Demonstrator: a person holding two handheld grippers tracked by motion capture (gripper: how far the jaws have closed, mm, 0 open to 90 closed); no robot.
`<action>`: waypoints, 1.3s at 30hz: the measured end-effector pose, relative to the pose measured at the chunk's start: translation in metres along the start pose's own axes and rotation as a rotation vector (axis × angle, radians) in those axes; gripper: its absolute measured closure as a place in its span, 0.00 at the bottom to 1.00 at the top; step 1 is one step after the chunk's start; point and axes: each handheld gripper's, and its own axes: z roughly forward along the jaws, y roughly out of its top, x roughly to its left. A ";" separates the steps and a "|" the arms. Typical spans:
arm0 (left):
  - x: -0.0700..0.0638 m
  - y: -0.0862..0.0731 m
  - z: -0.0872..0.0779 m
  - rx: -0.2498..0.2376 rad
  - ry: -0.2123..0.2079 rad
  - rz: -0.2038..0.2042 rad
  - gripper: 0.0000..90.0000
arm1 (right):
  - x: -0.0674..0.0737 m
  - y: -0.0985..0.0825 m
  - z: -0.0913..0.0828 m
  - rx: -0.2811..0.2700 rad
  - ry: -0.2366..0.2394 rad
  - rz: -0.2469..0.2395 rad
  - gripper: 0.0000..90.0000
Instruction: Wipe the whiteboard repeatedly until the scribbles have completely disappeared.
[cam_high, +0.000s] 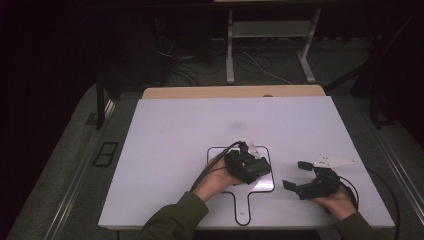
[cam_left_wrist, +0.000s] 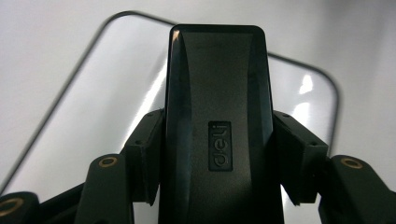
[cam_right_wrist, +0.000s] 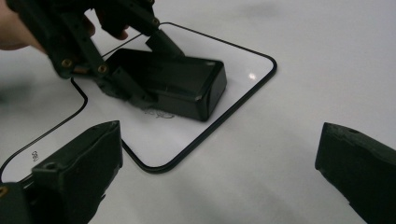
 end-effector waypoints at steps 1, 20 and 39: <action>-0.003 0.002 0.001 0.004 -0.004 0.009 0.44 | 0.000 0.000 0.000 0.000 0.000 -0.001 0.00; 0.020 0.006 0.003 0.023 0.044 -0.034 0.44 | 0.000 0.000 -0.002 -0.004 -0.002 0.007 0.00; 0.003 0.007 0.005 0.019 -0.029 -0.010 0.44 | 0.000 0.000 -0.002 -0.002 -0.003 0.004 0.00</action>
